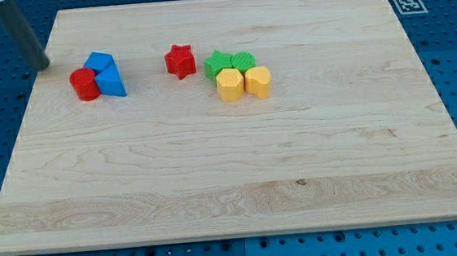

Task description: Separate red circle from the blue blocks

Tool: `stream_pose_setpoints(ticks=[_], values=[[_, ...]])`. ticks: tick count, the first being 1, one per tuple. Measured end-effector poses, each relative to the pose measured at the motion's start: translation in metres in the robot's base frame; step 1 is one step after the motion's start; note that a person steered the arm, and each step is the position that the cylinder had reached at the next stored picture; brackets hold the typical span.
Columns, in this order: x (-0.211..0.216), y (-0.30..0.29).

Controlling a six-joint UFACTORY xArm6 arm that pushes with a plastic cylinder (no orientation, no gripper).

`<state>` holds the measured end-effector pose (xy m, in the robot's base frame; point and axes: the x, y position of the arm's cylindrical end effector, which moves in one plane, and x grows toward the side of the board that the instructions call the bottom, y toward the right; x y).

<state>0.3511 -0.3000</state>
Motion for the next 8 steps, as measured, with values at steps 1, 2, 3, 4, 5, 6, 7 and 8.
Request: stream_pose_setpoints(ticks=[1,2,3,4,5,6,7,8], values=[[0.063,0.011],[0.089,0.057],[0.066,0.101],[0.024,0.104],[0.002,0.104],[0.005,0.104],[0.002,0.104],[-0.007,0.097]])
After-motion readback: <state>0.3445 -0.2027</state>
